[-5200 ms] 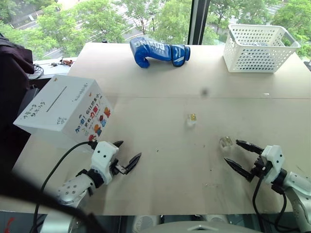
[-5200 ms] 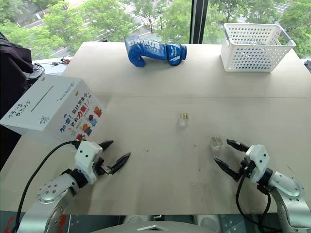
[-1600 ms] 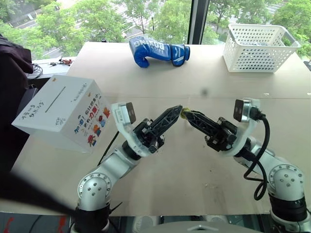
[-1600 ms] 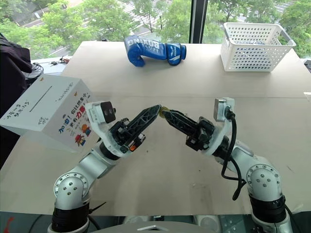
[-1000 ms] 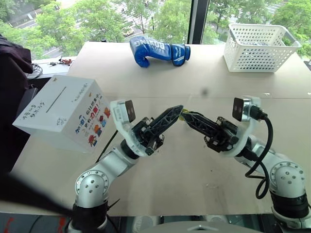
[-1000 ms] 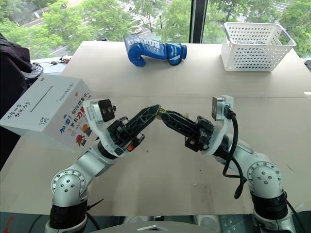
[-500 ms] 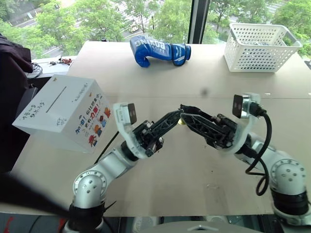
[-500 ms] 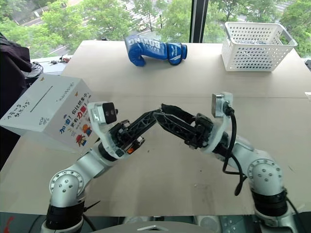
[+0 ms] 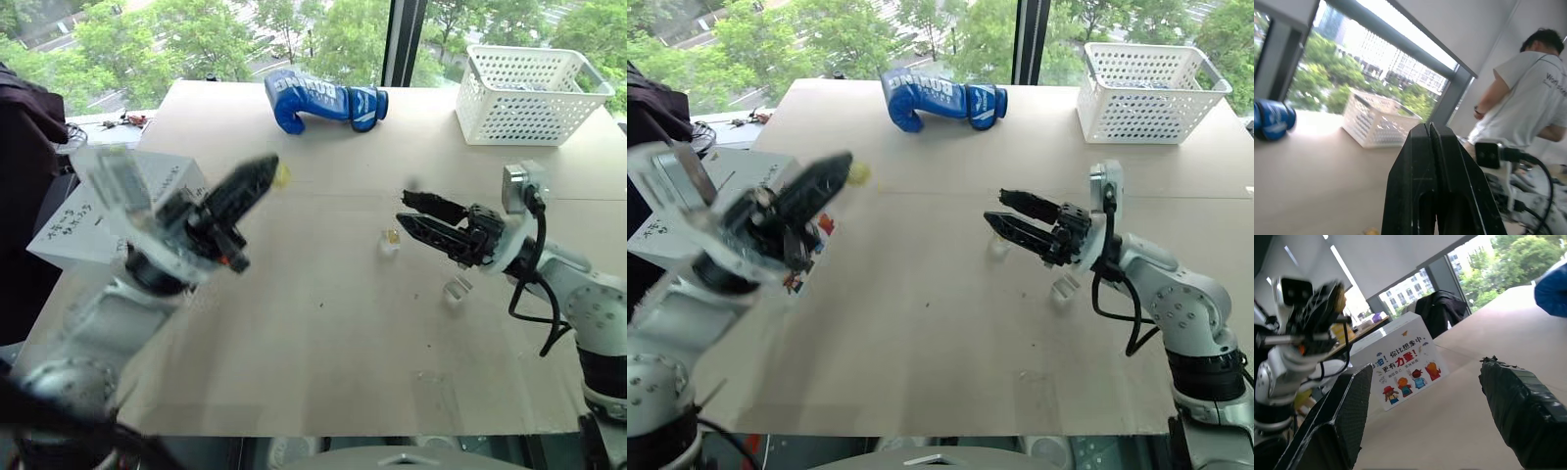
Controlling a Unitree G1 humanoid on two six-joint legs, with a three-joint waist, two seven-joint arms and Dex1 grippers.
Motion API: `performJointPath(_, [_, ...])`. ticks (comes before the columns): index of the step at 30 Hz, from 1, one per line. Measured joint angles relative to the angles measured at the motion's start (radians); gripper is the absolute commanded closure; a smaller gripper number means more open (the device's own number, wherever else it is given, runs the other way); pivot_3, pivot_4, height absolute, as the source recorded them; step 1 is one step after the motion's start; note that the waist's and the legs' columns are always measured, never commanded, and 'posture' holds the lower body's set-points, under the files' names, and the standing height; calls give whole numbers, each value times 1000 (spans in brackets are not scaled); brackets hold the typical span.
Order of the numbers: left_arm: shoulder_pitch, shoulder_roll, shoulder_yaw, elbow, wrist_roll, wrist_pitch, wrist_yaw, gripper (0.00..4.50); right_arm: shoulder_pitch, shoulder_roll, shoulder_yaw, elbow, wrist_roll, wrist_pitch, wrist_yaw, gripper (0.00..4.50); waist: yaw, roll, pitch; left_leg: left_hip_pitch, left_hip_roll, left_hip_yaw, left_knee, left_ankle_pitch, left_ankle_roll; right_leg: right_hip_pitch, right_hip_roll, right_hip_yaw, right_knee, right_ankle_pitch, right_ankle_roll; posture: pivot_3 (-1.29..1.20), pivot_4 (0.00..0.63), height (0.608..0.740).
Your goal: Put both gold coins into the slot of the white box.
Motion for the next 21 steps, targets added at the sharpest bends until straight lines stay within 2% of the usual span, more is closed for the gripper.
performJointPath(2, [-184,45,-48,25,73,9,98,4500,-76,44,34,16,-54,-30,30,722,-2,-3,2,-1,0,0,0,2,-3,0,1,-2,-1,1,2,0,150,704])
performJointPath(4, [-273,77,-81,27,128,32,163,4500,-120,69,40,18,-94,-60,53,722,-6,-3,2,-1,0,0,0,2,-3,0,1,-2,-1,3,5,0,150,704])
performJointPath(6, [-316,109,-117,31,175,73,215,4500,-151,71,47,29,-142,-92,88,722,-8,-3,3,-2,0,0,-1,1,-2,-2,1,-2,-2,3,6,0,150,704])
performJointPath(7, [-353,163,-143,48,201,127,259,4500,-176,78,59,48,-181,-116,119,722,-9,-5,4,-7,0,-1,-1,1,-2,-7,2,-3,-2,3,6,0,150,704])
performJointPath(12, [-437,268,-148,73,239,274,398,4500,-242,98,100,121,-289,-196,228,722,-9,-5,5,-11,1,0,-3,1,-3,-12,2,-4,-2,3,6,0,150,704])
performJointPath(14, [-456,348,-135,81,205,363,478,4500,-276,108,120,166,-337,-232,280,722,-12,-5,5,-11,1,0,-3,1,-3,-12,1,-4,-2,3,6,0,150,704])
performJointPath(17, [-421,411,-72,87,166,436,543,4500,-295,127,129,201,-367,-253,316,722,-12,-6,6,-10,1,0,-2,2,-3,-12,1,-4,-1,3,6,0,150,704])
performJointPath(18, [-374,452,-13,93,145,482,575,4500,-299,138,131,224,-376,-266,337,722,-13,-6,6,-10,1,0,-2,2,-4,-12,1,-4,-1,3,6,0,150,704])
performJointPath(21, [-213,480,150,76,134,553,589,4500,-310,158,137,260,-395,-275,365,722,-16,-5,6,-10,1,1,-3,2,-4,-12,1,-4,-1,3,6,0,150,704])
